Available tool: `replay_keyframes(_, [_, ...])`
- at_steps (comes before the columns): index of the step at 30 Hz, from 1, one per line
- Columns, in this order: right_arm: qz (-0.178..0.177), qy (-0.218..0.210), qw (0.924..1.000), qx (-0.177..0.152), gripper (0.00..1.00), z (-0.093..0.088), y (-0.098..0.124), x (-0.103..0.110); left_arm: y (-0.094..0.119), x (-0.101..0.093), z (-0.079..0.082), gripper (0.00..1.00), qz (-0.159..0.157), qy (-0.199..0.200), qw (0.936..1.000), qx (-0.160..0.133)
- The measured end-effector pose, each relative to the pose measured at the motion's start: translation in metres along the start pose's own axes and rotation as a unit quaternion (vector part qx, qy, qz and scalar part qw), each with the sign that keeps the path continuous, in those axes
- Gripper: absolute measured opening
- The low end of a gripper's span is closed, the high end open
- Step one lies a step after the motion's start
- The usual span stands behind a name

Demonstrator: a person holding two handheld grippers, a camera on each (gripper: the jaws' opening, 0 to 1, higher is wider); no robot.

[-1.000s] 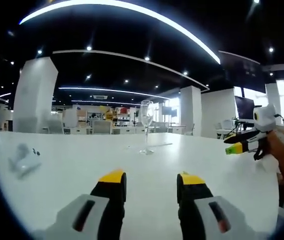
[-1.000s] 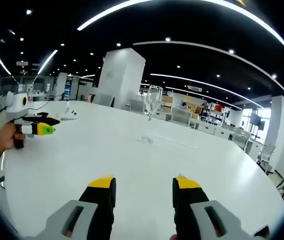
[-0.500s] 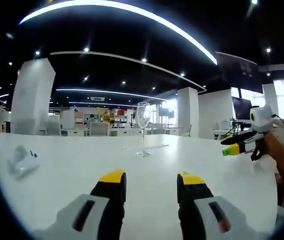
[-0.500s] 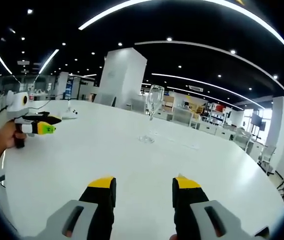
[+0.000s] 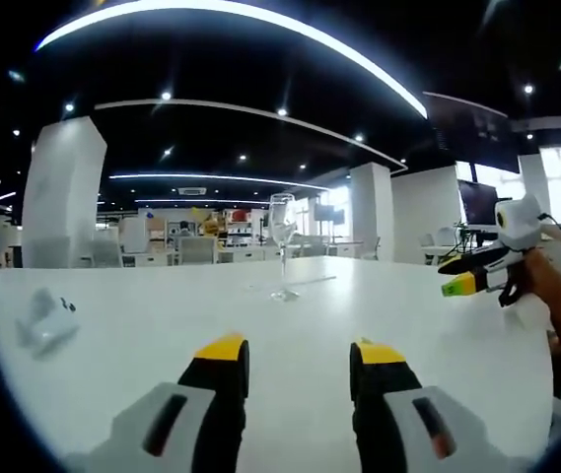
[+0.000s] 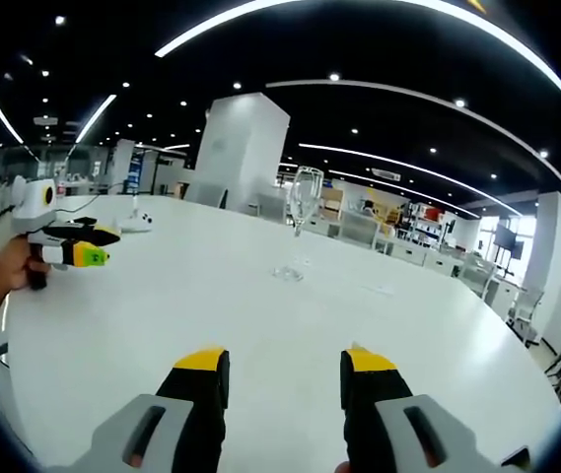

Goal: Stand the stemmed glass upright on the table place it in front of you

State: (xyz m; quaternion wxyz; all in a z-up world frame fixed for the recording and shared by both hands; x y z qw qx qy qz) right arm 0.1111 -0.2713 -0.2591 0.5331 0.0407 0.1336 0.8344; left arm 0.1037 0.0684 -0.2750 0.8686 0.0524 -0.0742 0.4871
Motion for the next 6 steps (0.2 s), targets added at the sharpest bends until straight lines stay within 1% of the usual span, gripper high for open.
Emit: replay_keyframes(6, [0.000, -0.001, 1.0000, -0.002, 0.48, 0.0004, 0.0010, -0.0002, -0.0003, 0.0021, 0.0012, 0.42, -0.001, 0.006, 1.0000, -0.007])
Point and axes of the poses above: the point that each gripper's makers call its tool centre point, and the gripper's own axes: y roughly backward along the fingers, x roughly to its left, z roughly out of its top, the point moved 9 cm from there along y, roughly backward along the fingers, and after that the axes turned 9 degrees about -y, right-handed, at the moved point
